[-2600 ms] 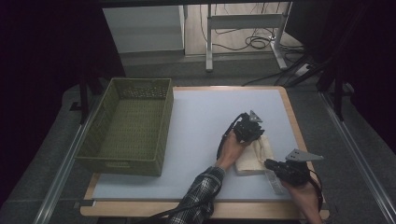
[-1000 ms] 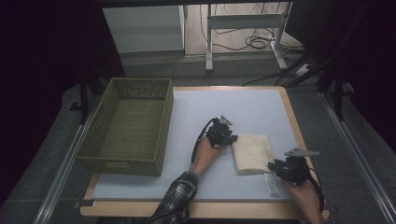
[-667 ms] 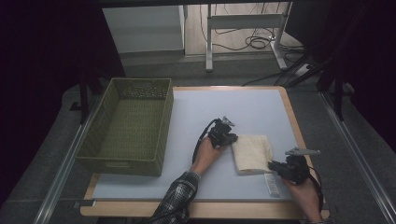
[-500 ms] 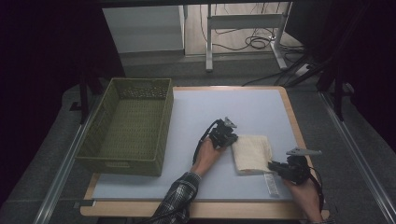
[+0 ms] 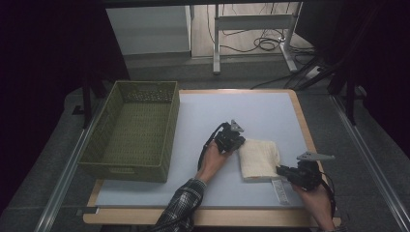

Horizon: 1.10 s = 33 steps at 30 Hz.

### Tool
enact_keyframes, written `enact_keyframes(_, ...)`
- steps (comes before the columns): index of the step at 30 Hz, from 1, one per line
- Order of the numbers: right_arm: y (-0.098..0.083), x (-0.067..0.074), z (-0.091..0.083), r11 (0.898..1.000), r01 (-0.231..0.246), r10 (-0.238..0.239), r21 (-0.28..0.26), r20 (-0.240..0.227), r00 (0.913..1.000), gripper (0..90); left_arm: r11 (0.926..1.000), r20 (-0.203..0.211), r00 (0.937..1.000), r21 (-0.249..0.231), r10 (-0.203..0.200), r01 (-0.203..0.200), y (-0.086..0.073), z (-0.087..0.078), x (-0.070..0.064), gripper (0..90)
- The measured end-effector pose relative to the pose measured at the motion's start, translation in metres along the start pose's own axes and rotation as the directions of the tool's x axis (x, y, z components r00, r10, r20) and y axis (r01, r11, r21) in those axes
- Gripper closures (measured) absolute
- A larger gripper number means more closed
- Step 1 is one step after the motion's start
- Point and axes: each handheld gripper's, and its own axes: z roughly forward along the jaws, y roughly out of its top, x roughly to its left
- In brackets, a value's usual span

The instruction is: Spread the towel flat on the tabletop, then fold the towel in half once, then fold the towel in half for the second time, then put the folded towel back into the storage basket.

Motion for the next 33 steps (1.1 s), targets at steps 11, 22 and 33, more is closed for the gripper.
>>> enact_keyframes(11, 0.010, 0.011, 0.001, 0.999, 0.033, -0.034, -0.015, -0.016, 0.9993, 83.0, 0.9998, -0.024, 0.9997, -0.017, 0.008, -0.009, 0.000, -0.023, 0.004, 86.0)
enact_keyframes(22, 0.022, 0.023, 0.006, 0.998, 0.062, -0.063, -0.023, -0.050, 0.9967, 83.0, 0.9994, -0.054, 0.9985, -0.034, -0.001, -0.001, -0.004, -0.046, 0.011, 85.9)
enact_keyframes(33, 0.034, 0.036, 0.011, 0.995, 0.094, -0.097, -0.038, -0.078, 0.9922, 82.9, 0.9994, -0.081, 0.9965, -0.031, -0.017, 0.014, -0.007, -0.068, 0.021, 85.9)
